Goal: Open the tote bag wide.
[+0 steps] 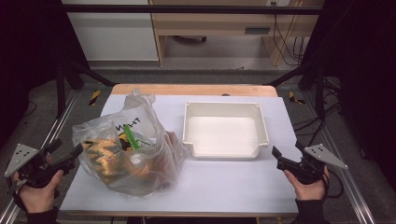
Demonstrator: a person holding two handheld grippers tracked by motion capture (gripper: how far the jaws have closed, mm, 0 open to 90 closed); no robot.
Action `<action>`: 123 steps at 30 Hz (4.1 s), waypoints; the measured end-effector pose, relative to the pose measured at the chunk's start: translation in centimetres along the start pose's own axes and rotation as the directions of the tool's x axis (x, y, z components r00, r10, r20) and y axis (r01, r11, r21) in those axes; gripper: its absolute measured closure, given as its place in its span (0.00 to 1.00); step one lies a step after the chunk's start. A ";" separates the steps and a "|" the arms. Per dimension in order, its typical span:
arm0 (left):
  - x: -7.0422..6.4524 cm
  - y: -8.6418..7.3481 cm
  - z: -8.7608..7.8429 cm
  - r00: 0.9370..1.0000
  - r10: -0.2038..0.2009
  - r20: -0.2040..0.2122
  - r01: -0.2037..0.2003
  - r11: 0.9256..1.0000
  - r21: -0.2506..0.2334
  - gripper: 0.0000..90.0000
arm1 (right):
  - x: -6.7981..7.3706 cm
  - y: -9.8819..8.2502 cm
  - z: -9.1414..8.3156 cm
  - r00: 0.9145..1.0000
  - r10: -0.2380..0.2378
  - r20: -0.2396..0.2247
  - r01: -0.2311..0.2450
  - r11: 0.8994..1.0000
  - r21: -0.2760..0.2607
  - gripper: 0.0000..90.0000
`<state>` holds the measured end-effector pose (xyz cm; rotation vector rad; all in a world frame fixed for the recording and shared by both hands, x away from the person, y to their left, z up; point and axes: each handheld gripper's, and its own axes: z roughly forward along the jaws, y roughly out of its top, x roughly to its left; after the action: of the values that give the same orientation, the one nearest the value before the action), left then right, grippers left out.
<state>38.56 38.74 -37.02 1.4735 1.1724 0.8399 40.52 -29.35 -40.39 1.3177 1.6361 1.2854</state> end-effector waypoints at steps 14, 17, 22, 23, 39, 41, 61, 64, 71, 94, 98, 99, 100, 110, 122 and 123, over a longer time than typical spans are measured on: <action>-2.4 -0.1 1.5 0.999 -0.006 0.053 0.000 0.995 0.103 0.47 | 7.2 3.3 1.8 0.970 -0.046 -0.239 0.048 0.999 0.004 0.27; -2.3 -0.4 1.7 0.998 -0.026 0.060 0.018 0.991 0.131 0.53 | 9.6 4.0 2.4 0.953 -0.091 -0.290 0.097 0.995 0.006 0.28; -2.3 -0.5 1.6 0.998 -0.023 0.060 0.013 0.988 0.155 0.66 | 12.3 5.1 2.9 0.931 -0.089 -0.353 0.093 0.996 -0.008 0.32; -2.3 -0.5 1.6 0.998 -0.028 0.064 0.017 0.986 0.165 0.71 | 13.5 5.7 3.3 0.922 -0.100 -0.373 0.099 0.995 -0.021 0.34; -1.8 -0.2 0.0 0.996 -0.027 0.082 0.016 0.992 0.123 1.00 | 21.2 8.6 4.6 0.840 -0.142 -0.523 0.125 0.990 -0.068 0.42; -1.8 -0.1 -0.3 0.996 -0.027 0.082 0.018 0.994 0.112 1.00 | 22.3 9.0 4.6 0.826 -0.146 -0.544 0.126 0.989 -0.074 0.41; -1.7 0.1 -0.8 0.997 -0.043 0.065 0.037 0.996 0.080 0.83 | 28.8 8.7 7.7 0.764 -0.203 -0.612 0.255 0.967 -0.003 0.90; -2.9 0.5 -0.5 0.996 -0.027 0.080 0.021 0.997 0.072 0.69 | 28.7 8.6 7.5 0.758 -0.203 -0.620 0.260 0.966 0.001 0.96; -5.8 0.8 1.3 0.990 0.035 0.135 -0.050 0.992 0.113 0.54 | 28.8 8.3 7.6 0.754 -0.203 -0.625 0.266 0.964 0.008 0.98; -5.5 -0.2 -2.5 0.988 0.043 0.149 -0.058 0.993 0.100 1.00 | 27.1 6.8 6.2 0.776 -0.198 -0.599 0.278 0.960 0.043 0.97; -4.8 -1.8 -4.6 0.983 0.002 0.182 -0.016 0.997 0.075 1.00 | 26.7 5.5 5.6 0.755 -0.159 -0.636 0.269 0.960 0.079 0.94; -4.8 -2.1 -4.9 0.983 0.005 0.183 -0.019 0.997 0.075 1.00 | 26.7 5.0 5.5 0.749 -0.153 -0.645 0.273 0.958 0.090 0.94; -4.8 -2.1 -4.9 0.983 0.005 0.183 -0.019 0.997 0.075 1.00 | 26.7 5.0 5.5 0.749 -0.153 -0.645 0.273 0.958 0.090 0.94; -5.6 -6.1 -5.1 0.983 0.010 0.182 -0.041 0.984 0.171 1.00 | 26.5 1.2 6.3 0.777 -0.135 -0.615 0.287 0.945 0.155 0.92; -6.1 -8.2 -3.5 0.982 0.040 0.183 -0.089 0.960 0.264 0.93 | 26.8 -2.8 8.4 0.814 -0.140 -0.564 0.319 0.919 0.231 0.91; -6.1 -8.2 -3.4 0.982 0.044 0.181 -0.092 0.960 0.266 0.92 | 26.8 -3.1 8.6 0.816 -0.146 -0.559 0.324 0.917 0.233 0.89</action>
<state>31.70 33.89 -43.79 1.7843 1.1438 0.5970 40.22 -1.22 -43.76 0.9151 2.4037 1.3418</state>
